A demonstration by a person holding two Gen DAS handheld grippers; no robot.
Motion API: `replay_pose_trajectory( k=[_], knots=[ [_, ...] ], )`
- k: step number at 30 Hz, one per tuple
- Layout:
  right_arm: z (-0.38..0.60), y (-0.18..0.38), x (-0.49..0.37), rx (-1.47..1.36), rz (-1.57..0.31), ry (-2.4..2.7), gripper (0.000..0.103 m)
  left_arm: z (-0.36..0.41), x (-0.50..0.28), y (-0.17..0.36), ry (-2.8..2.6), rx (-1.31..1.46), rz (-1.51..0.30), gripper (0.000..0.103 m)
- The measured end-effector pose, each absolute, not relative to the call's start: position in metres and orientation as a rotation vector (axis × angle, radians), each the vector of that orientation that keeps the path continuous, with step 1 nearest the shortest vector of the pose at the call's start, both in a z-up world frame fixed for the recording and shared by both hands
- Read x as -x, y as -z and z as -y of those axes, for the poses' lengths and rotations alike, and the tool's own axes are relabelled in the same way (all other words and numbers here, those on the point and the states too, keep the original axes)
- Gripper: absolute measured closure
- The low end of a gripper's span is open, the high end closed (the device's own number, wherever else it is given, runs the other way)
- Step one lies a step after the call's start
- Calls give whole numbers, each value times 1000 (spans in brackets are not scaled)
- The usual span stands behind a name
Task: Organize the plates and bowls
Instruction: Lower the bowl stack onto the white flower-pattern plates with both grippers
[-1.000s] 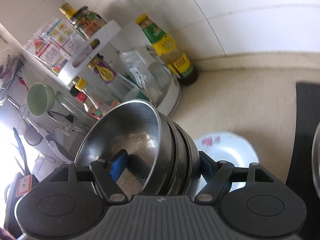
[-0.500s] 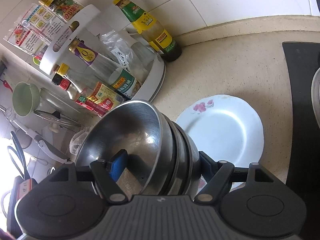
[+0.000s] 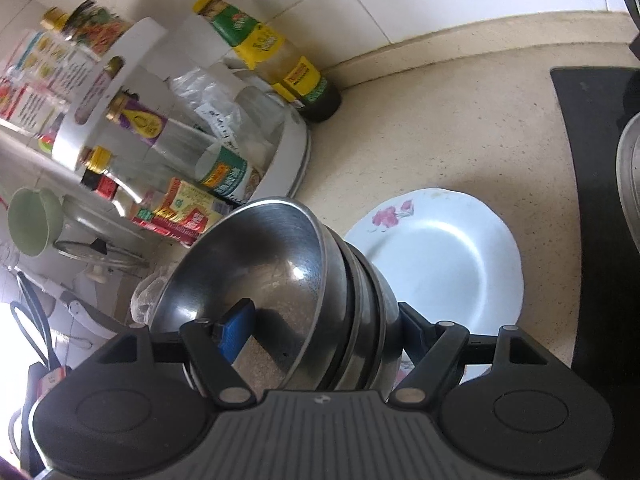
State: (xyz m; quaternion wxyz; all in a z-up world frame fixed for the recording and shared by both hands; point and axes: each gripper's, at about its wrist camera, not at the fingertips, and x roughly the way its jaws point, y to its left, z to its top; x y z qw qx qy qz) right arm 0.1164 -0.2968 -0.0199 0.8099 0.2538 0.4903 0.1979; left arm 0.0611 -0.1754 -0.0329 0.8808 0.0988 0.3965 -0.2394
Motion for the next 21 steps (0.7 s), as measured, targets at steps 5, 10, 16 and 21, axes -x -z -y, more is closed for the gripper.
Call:
replay_pose_trajectory(
  k=[5, 10, 16, 21],
  knots=[
    [299, 29, -131, -557, -1073, -393, 7, 178, -76, 41, 509, -190, -875, 0],
    [301, 36, -140, -585, -1105, -371, 7, 182, -83, 46, 503, -198, -914, 0],
    [304, 43, -152, -586, -1135, -338, 7, 187, -97, 54, 518, -183, -964, 0],
    [306, 49, -155, -591, -1142, -325, 7, 189, -103, 58, 522, -185, -968, 0]
  ],
)
